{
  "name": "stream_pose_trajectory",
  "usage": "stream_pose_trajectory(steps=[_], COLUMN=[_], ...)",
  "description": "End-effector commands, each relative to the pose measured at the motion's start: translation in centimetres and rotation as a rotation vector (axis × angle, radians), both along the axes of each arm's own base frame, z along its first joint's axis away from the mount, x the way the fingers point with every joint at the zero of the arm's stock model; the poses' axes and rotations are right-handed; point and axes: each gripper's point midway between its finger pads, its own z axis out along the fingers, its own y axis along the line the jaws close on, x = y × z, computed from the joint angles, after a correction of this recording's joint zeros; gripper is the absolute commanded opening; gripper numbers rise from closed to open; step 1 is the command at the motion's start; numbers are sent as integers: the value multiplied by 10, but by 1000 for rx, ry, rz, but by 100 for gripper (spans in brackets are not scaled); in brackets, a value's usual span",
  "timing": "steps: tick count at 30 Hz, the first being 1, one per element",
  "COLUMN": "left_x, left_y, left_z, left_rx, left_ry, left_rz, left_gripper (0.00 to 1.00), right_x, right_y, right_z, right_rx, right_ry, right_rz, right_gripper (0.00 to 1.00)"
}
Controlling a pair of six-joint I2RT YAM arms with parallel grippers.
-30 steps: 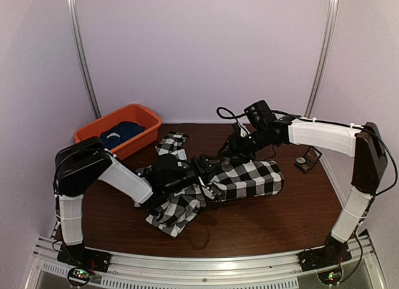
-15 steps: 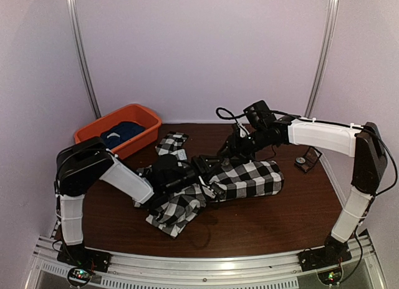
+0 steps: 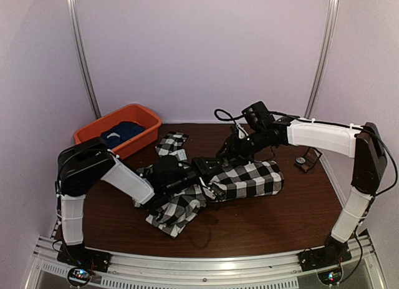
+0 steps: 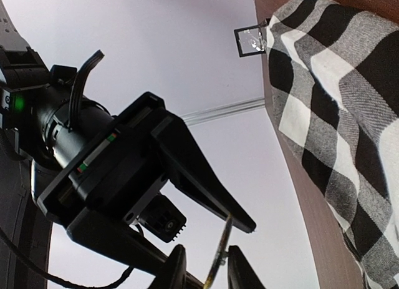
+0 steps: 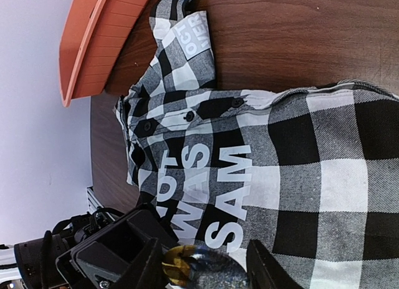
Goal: Pin the brooch onto the clothing
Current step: Pass from the right arm to the left, then pass from the left arm to the right
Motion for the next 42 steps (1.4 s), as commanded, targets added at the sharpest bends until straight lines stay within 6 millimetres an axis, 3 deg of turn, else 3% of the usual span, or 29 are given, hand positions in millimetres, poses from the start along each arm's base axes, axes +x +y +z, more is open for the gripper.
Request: stream_pose_trajectory(steps=[1,8,11,17,20,24,26,28,33,39,42], left_x=[2,2,2,2,1,-1,-2,-2,5,7,-11], left_y=[-3,-2,-2,-1,-1,1,3,4,3,-1,-13], left_z=[17,18,17,14,14,16,21,27,37,51,62], left_rx=[-62,-68,-69,-65,-69,-100,-146,-199,-329,-473,-455], left_ry=[-34,-30,-26,-18,-12,28,73,126,350,831,1157], left_rz=[12,10,11,11,7,8,9,12,64,111,65], left_gripper=[21,14,6,3,3,2,2,2,0,0,0], right_x=[-1,-1,-1,0,3,15,24,30,35,15,3], right_y=[4,4,4,3,3,-3,-11,-23,-57,-95,-106], right_z=[-1,-1,-2,-1,6,32,51,69,116,129,123], right_rx=[-17,-19,-22,-26,-35,-54,-61,-79,-97,-305,-366], right_ry=[-5,-8,-6,-12,-38,-160,-261,-366,-654,-1031,-1197], right_rz=[10,6,6,7,15,48,64,66,78,177,212], right_gripper=[45,45,45,49,59,89,98,100,100,100,100])
